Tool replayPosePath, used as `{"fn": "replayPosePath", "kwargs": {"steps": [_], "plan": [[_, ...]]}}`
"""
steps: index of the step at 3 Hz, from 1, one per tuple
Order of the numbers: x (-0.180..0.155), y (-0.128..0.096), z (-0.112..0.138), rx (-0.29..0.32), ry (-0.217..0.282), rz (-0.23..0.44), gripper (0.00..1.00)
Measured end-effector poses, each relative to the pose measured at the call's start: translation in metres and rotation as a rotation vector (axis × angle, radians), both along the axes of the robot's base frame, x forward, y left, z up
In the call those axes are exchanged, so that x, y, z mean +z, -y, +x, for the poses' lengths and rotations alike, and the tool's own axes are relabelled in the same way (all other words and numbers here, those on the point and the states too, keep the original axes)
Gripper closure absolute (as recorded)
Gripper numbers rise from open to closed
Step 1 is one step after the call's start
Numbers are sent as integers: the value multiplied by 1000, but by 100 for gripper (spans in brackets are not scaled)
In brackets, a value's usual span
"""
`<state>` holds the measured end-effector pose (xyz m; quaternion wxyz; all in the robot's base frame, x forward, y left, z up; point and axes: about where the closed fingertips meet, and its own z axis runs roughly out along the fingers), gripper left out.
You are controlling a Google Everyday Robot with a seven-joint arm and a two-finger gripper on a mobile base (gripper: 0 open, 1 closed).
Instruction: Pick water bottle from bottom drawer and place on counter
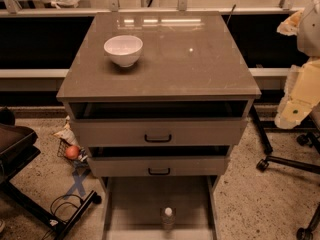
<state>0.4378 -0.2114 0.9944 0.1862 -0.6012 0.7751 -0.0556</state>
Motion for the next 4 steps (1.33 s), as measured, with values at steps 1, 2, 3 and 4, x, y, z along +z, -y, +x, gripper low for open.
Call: {"fn": "replayPosePath", "kwargs": {"steps": [1, 2, 3, 4], "plan": [[0, 0, 0, 0, 0, 0, 0], [-14, 6, -1, -10, 3, 48, 0], [-52, 18, -10, -8, 25, 153, 0], [-97, 32, -19, -14, 68, 269, 0]]}}
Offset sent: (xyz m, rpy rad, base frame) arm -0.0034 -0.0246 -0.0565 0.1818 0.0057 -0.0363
